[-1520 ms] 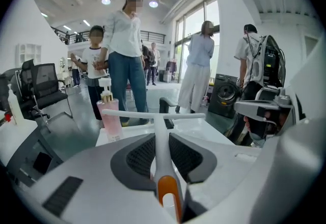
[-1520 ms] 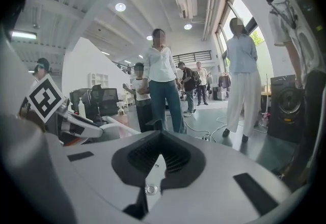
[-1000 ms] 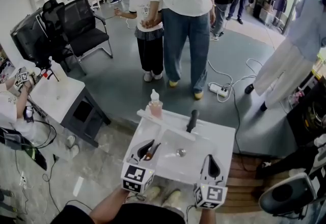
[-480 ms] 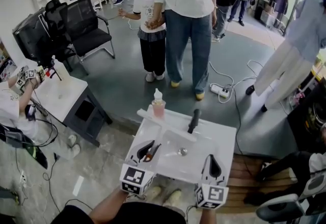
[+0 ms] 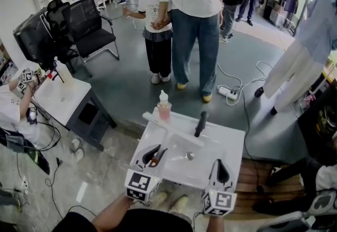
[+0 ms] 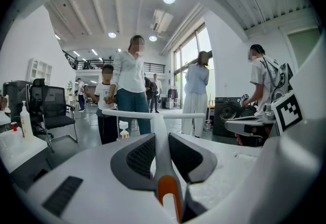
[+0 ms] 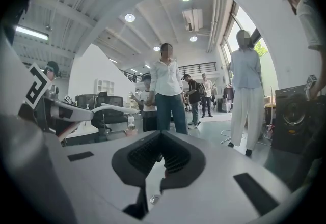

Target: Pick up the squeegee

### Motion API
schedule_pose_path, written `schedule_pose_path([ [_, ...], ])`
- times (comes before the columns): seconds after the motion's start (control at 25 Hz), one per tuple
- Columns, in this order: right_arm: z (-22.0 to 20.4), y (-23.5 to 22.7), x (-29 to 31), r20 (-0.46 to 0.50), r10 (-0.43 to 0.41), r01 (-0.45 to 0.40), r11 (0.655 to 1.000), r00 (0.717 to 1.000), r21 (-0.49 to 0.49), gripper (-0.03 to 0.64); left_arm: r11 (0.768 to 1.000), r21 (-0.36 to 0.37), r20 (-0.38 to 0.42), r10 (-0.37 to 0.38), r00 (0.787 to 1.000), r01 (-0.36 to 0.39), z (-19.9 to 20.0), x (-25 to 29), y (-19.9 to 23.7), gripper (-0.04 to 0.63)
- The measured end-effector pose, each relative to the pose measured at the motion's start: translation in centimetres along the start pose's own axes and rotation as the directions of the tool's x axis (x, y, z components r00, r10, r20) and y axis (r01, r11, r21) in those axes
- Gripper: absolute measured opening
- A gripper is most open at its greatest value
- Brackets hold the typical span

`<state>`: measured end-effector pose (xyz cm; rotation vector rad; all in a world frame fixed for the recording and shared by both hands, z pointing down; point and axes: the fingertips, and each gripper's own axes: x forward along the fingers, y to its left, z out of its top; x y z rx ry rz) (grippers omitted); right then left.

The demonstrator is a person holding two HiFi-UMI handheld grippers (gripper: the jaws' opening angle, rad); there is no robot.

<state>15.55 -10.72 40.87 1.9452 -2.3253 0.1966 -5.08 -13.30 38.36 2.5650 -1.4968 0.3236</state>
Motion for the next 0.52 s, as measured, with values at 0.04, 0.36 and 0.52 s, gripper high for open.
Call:
schedule_pose_path([
  [0.04, 0.09, 0.02, -0.03, 0.002, 0.000, 0.000, 1.000, 1.000, 0.000, -0.002, 1.000, 0.000, 0.000, 0.001, 1.000, -0.001, -0.02, -0.02, -0.01, 0.086],
  [0.36, 0.02, -0.18, -0.25, -0.003, -0.002, 0.002, 1.000, 1.000, -0.003, -0.002, 1.000, -0.001, 0.001, 0.000, 1.000, 0.000, 0.08, -0.01, -0.25, 0.086],
  [0.52, 0.18, -0.36, -0.33, 0.002, -0.005, 0.005, 1.000, 1.000, -0.001, -0.002, 1.000, 0.000, 0.003, -0.002, 1.000, 0.002, 0.12, 0.06, -0.47, 0.086],
])
